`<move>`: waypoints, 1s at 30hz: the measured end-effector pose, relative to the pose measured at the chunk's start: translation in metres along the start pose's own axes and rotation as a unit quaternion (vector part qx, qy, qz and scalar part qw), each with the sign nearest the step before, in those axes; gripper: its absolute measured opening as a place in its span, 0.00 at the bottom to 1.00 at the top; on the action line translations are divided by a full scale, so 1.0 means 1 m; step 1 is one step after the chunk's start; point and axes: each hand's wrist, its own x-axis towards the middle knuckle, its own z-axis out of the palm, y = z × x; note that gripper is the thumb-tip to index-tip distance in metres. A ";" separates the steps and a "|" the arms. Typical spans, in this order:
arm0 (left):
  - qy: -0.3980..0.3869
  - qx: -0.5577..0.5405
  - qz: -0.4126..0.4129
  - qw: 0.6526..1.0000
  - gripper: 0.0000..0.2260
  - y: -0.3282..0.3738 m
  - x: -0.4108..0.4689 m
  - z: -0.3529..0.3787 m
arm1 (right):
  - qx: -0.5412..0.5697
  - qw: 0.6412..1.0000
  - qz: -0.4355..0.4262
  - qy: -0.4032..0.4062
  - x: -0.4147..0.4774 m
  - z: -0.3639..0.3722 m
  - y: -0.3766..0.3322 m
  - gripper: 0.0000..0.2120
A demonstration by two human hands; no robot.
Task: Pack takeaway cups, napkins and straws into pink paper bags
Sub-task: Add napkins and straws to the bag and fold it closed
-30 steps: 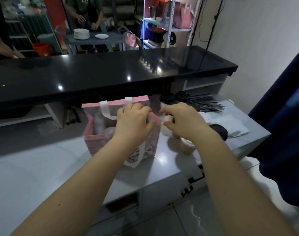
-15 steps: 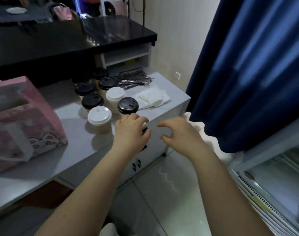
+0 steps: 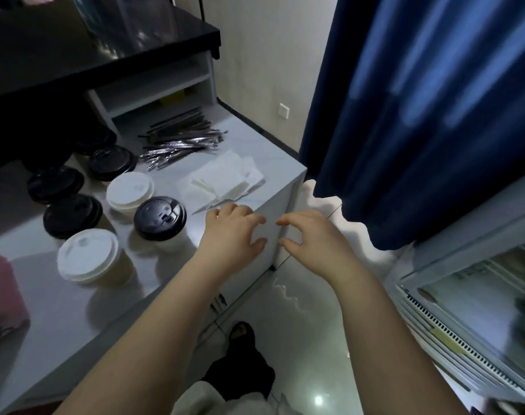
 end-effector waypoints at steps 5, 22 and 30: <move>-0.050 -0.013 -0.011 0.999 0.24 -0.044 0.085 -0.029 | -0.018 0.999 -0.035 -0.017 0.090 -0.011 -0.013 0.15; 0.007 -0.077 -0.335 0.939 0.26 -0.180 0.152 -0.055 | -0.087 0.930 -0.265 -0.240 0.341 0.050 -0.047 0.21; -0.029 -0.030 -0.472 0.881 0.22 -0.175 0.191 -0.038 | -0.116 0.937 -0.276 -0.180 0.441 0.081 -0.023 0.21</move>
